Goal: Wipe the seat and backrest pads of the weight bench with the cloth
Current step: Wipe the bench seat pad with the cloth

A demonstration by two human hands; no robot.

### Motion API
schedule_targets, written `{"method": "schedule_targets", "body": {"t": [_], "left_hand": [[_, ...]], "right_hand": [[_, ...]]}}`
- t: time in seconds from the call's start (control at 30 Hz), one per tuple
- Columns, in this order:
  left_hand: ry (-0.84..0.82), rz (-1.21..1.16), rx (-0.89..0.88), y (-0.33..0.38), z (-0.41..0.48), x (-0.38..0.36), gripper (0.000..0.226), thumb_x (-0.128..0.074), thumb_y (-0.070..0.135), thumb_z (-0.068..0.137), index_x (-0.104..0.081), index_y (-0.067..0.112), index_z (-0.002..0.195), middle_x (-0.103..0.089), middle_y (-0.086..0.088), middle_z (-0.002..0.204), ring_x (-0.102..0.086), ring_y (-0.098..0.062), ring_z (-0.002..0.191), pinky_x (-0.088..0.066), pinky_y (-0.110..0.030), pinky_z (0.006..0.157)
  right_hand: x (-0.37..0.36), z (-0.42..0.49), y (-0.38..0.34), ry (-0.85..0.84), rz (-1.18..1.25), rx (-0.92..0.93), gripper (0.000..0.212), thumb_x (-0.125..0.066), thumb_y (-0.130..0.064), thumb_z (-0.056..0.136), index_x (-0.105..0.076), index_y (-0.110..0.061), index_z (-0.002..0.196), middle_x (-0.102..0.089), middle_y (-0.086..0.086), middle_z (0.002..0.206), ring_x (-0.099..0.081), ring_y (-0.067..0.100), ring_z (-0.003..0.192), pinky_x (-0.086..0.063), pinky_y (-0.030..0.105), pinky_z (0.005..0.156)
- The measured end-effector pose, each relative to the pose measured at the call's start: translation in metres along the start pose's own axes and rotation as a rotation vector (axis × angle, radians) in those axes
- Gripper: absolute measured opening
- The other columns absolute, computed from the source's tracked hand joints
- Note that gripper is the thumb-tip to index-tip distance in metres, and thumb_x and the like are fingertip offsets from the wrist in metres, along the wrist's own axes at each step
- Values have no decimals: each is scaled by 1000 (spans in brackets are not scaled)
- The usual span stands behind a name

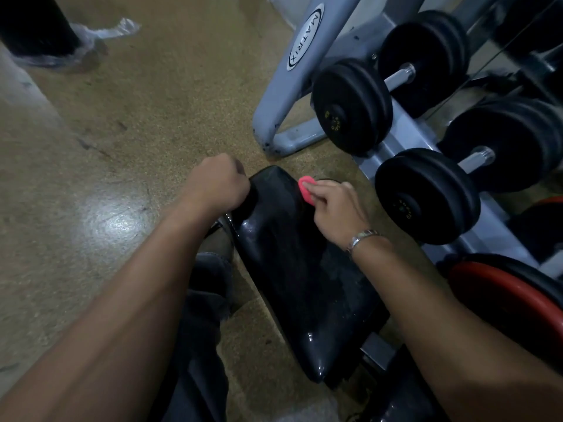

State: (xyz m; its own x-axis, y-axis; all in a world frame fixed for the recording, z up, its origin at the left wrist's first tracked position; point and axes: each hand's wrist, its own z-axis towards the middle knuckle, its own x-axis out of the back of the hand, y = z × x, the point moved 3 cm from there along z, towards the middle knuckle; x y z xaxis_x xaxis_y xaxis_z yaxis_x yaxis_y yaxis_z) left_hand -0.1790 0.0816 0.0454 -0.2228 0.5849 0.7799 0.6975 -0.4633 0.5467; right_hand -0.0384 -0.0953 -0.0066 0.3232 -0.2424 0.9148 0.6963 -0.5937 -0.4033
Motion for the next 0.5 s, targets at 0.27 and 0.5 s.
{"method": "schedule_targets", "body": {"t": [0.27, 0.5], "left_hand": [[1, -5, 1, 2, -5, 1, 37, -47, 7, 85, -75, 13, 110, -70, -19, 120, -61, -39, 116, -44, -34, 84], [-3, -5, -11, -1, -10, 0, 35, -49, 7, 83, -76, 14, 105, -72, -18, 112, -63, -39, 109, -40, -31, 79]], "right_hand": [[16, -24, 11, -27, -40, 38, 44, -52, -10, 98, -64, -37, 131, -63, -21, 134, -55, 17, 101, -49, 31, 90], [11, -58, -17, 18, 97, 196, 45, -55, -7, 96, -65, -30, 134, -58, -23, 139, -54, 9, 97, -40, 8, 88]]}}
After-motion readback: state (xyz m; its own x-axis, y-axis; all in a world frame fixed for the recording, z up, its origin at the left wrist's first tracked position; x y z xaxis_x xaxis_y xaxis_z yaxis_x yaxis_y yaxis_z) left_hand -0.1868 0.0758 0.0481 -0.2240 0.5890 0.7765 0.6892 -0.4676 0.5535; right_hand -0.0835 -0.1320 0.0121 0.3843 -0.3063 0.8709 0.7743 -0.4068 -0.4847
